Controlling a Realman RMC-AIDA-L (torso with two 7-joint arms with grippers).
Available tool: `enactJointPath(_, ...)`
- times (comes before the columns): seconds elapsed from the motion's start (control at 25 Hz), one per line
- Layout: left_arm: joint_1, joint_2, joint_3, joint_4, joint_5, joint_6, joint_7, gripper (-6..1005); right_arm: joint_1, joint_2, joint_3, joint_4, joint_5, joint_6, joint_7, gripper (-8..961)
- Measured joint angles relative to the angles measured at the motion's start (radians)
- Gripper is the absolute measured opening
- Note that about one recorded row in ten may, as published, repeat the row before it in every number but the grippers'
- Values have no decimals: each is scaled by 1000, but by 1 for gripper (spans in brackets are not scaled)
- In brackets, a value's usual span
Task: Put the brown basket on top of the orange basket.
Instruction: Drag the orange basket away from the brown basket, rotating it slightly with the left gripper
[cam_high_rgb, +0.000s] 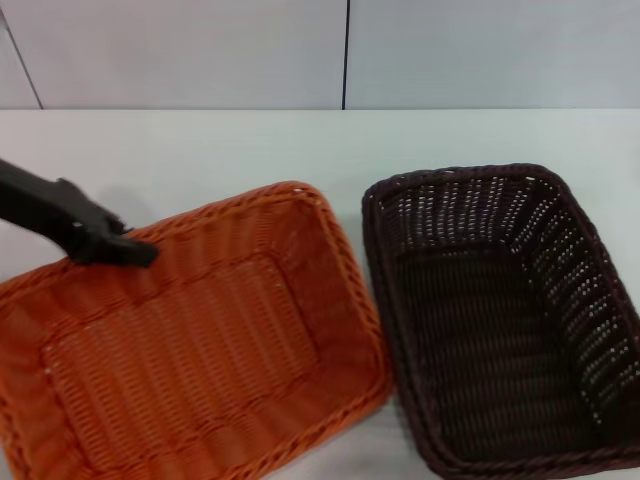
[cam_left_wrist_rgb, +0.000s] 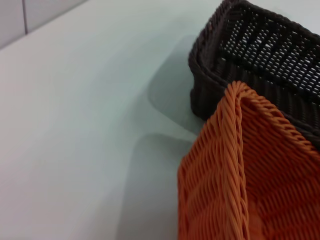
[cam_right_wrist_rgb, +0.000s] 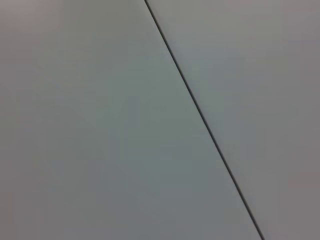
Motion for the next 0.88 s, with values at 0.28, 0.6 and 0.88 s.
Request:
enactJointPath(0.28, -47, -50, 7, -39, 19, -96, 8, 192, -7, 2, 9, 9, 4, -9, 0, 501)
enactJointPath(0.6, -83, -110, 10, -63, 9, -190, 43, 211, -7, 3, 11, 9, 5, -8, 0, 500)
enactJointPath(0.88, -122, -130, 16, -80, -53, -217, 75, 228, -2, 3, 11, 9, 5, -3, -1, 500)
